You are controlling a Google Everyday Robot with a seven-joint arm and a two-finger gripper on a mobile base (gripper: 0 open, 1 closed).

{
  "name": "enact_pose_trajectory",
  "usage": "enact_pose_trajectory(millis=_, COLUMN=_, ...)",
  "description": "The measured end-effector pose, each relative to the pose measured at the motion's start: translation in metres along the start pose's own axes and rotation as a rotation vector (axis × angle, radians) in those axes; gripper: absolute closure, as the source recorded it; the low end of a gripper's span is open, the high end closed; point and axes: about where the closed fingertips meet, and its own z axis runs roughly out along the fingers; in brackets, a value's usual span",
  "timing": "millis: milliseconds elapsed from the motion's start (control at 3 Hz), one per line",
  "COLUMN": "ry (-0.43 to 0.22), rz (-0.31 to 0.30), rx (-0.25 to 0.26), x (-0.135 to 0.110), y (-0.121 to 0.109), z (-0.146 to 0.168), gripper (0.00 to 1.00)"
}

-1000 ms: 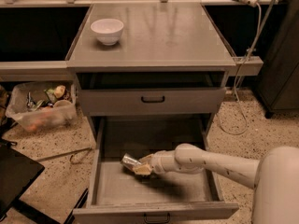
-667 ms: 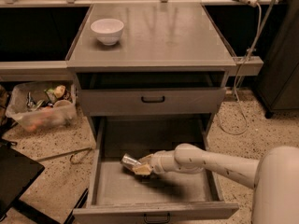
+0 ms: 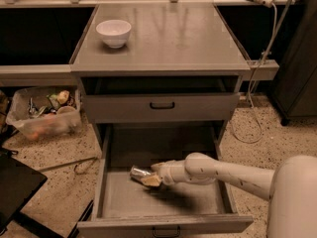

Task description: Place redbull can into middle drawer

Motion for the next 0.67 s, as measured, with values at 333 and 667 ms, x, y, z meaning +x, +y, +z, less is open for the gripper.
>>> enact_pose_trajectory(millis=333, ry=0.0, rz=0.0, rx=0.0, x=0.0, y=0.0, z=0.0, gripper=0.0)
enact_pose_trajectory(millis=667, ry=0.0, rz=0.0, rx=0.0, x=0.0, y=0.0, z=0.0, gripper=0.0)
